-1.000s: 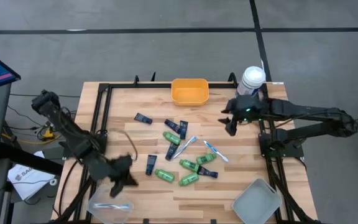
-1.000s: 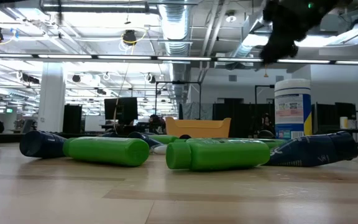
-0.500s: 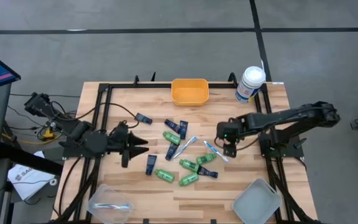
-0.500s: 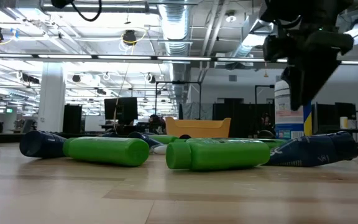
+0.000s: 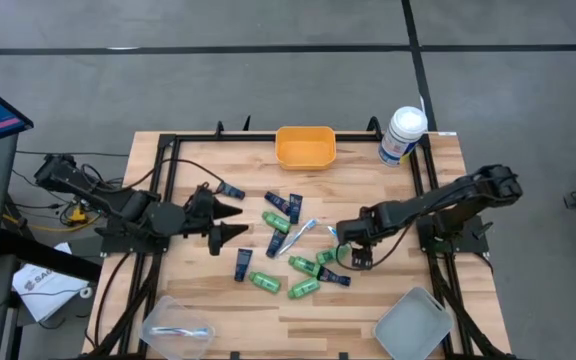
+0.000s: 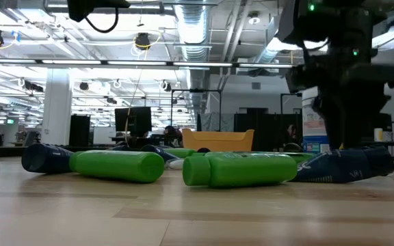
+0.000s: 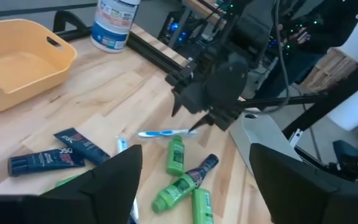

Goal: Pick & Place Travel size toiletries
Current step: Put the light blue toothbrush into the transparent bin

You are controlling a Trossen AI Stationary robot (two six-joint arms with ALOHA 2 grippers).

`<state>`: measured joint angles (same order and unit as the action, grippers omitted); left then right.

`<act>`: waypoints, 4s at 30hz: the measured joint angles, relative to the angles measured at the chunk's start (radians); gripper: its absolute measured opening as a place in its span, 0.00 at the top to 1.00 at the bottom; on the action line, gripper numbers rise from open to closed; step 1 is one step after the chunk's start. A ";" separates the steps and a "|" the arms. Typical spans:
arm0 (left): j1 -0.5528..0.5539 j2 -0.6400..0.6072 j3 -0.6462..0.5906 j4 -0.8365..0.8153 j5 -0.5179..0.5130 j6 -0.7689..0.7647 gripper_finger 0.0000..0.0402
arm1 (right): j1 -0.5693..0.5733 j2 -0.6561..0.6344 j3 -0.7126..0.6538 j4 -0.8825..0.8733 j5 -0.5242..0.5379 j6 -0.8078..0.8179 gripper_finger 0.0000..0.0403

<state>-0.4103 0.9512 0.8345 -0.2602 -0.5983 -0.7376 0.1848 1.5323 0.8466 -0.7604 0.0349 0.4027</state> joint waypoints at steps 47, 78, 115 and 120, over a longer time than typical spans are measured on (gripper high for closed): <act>0.255 0.142 0.001 0.373 0.122 0.157 0.31 | -0.220 -0.508 -0.052 0.436 -0.038 -0.020 0.94; 0.542 0.832 0.293 1.178 0.787 0.340 0.34 | -0.243 -0.516 -0.052 0.577 -0.038 -0.036 0.93; 0.537 0.617 0.293 0.565 0.796 0.403 0.97 | -0.224 -0.605 0.023 0.563 -0.220 -0.075 0.36; 0.438 0.422 0.293 0.049 0.835 0.402 0.97 | -0.225 -0.645 0.040 0.521 -0.220 -0.073 0.33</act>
<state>0.0282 1.3730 1.1275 -0.2109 0.2371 -0.3359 -0.0399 0.8875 0.8871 -0.2396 -0.1850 0.3301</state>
